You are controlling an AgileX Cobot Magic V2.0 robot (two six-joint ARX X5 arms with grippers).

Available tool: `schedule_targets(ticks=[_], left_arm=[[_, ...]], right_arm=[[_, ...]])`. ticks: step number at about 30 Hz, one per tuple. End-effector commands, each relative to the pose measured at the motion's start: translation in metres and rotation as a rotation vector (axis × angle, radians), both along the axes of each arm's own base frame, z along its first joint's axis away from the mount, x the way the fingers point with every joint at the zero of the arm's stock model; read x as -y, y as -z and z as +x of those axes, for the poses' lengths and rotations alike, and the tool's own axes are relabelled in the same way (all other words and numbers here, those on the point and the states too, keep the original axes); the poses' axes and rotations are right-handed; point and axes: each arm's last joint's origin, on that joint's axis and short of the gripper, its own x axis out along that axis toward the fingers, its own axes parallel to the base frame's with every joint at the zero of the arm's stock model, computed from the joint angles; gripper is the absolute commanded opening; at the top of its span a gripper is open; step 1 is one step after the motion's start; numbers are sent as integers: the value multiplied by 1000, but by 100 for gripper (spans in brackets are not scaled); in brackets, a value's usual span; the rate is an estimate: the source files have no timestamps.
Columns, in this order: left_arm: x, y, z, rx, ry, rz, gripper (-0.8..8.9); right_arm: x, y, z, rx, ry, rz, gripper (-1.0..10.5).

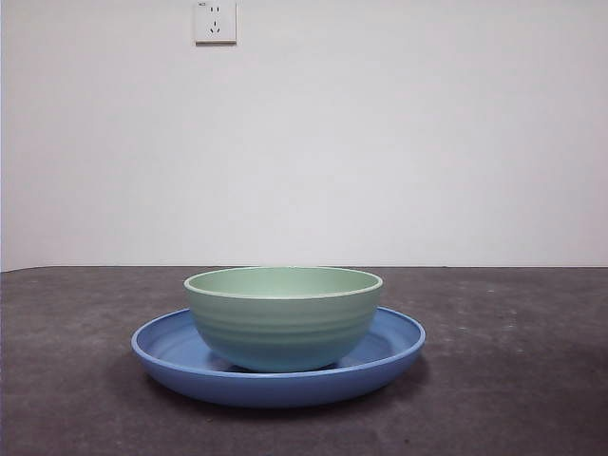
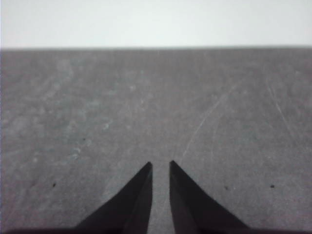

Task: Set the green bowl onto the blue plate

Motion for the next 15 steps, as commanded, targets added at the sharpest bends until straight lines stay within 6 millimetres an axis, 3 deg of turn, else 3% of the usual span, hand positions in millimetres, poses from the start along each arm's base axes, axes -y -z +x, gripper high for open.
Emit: schedule_targets(ticks=[1, 15], left_arm=[[0, 8, 1, -25, -1, 5, 29], [0, 8, 1, -26, -1, 5, 29]], right_arm=[[0, 3, 0, -11, 12, 5, 52], [1, 0, 0, 13, 20, 3, 52]])
